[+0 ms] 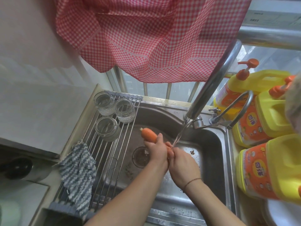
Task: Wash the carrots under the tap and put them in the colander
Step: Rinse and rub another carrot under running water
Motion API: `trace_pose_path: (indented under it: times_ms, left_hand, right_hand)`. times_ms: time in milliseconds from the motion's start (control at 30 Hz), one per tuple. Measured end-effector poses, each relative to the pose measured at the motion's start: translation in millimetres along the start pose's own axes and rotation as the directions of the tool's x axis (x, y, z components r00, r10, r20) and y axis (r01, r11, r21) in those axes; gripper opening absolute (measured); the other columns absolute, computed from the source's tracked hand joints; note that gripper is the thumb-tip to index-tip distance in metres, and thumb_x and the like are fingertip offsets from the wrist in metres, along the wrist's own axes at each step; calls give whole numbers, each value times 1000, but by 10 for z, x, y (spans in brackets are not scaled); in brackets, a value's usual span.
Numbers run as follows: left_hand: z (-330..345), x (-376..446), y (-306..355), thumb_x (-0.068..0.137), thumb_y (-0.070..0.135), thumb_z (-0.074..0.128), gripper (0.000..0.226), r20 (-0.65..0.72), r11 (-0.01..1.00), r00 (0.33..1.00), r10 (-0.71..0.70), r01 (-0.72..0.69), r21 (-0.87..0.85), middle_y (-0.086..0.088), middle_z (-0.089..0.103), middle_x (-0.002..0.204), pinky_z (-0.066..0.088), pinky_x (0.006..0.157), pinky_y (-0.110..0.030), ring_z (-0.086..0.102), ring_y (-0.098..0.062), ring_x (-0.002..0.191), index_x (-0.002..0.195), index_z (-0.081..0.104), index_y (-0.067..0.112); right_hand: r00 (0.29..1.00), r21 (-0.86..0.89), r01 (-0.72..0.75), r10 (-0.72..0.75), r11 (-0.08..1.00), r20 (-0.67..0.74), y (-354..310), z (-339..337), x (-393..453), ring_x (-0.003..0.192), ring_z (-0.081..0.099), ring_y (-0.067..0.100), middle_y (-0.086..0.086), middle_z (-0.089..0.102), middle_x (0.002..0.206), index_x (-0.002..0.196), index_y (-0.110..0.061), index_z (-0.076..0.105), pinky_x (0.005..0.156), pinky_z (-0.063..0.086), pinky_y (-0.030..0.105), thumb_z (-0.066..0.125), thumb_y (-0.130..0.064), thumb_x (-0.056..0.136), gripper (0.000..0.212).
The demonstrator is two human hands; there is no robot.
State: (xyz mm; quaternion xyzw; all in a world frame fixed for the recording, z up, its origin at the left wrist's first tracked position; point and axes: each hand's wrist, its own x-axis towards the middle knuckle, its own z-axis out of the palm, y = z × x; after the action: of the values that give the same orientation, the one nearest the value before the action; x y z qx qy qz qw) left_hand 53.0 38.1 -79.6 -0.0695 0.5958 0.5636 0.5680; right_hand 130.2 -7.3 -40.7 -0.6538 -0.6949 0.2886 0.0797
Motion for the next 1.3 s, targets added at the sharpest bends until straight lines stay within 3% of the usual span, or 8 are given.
trace_pose_path:
  times_ms: [233, 400, 567, 667, 733, 867, 967, 1300]
  left_hand:
    - [-261, -194, -189, 101, 2, 45, 39, 297, 986, 955, -24, 72, -150, -21, 51, 109, 60, 69, -37, 69, -25, 75, 135, 33, 17]
    - [-462, -228, -201, 84, -9, 49, 62, 483, 972, 873, -64, 164, -169, -21, 41, 114, 59, 77, -38, 66, -27, 83, 140, 35, 15]
    - [-441, -234, -201, 99, -8, 39, 42, 408, 998, 913, -20, 45, -53, -10, 49, 84, 54, 71, -29, 53, -17, 69, 131, 44, 19]
    - [-392, -262, -190, 104, 8, 41, 4, 305, 1000, 952, -3, 5, -6, -6, 42, 76, 45, 58, -26, 43, -12, 55, 104, 44, 9]
    - [-343, -251, -169, 106, 22, 40, 18, 196, 1000, 980, -23, 22, 6, -1, 40, 67, 36, 47, -25, 35, -8, 43, 94, 40, 8]
    - [-297, -261, -115, 106, 42, 32, 36, 180, 988, 974, -135, 145, -45, 2, 41, 55, 35, 44, -24, 28, -9, 32, 96, 42, 10]
    - [-277, -304, -75, 105, 47, 28, 44, 279, 976, 939, -202, 217, -25, 0, 41, 57, 38, 46, -24, 34, -11, 37, 90, 46, 11]
    - [-294, -295, 35, 104, 8, 38, 9, 453, 980, 882, -129, 182, -77, -14, 52, 89, 57, 65, -31, 63, -21, 68, 108, 44, 4]
  right_hand:
    - [980, 133, -81, 55, 988, 189, 71, 20, 78, 87, 62, 29, 7, 66, 85, 87, -24, 65, 69, 44, 34, 20, -41, 103, 50]
    - [971, 273, -97, 31, 957, 237, 151, 72, 40, 54, 55, 6, -4, 53, 60, 90, -20, 67, 55, 37, 22, 26, -35, 105, 45]
    - [969, 328, -30, -53, 944, 241, 202, 109, -61, 56, 52, -1, -12, 52, 65, 117, -18, 58, 57, 39, 10, 29, -24, 105, 32]
    - [949, 343, 23, -128, 939, 287, 217, 170, -119, 90, 61, 5, -6, 65, 102, 124, -19, 56, 78, 42, 10, 34, -19, 103, 30]
    - [960, 348, 28, -122, 937, 254, 207, 229, -185, 104, 61, 15, -2, 65, 113, 120, -22, 60, 88, 45, 22, 39, -18, 101, 28]
    - [986, 339, 17, -72, 941, 148, 210, 273, -289, 78, 59, 11, -20, 60, 80, 81, -39, 53, 70, 42, 25, 50, -15, 97, 29]
    - [994, 419, -4, -43, 908, 104, 237, 253, -312, 73, 58, -1, -19, 63, 81, 92, -37, 58, 68, 43, 18, 50, -15, 97, 24]
    - [993, 459, -101, 60, 883, 102, 169, 60, -82, 52, 48, 5, -9, 55, 61, 60, -22, 47, 55, 36, 25, 45, -18, 99, 40]
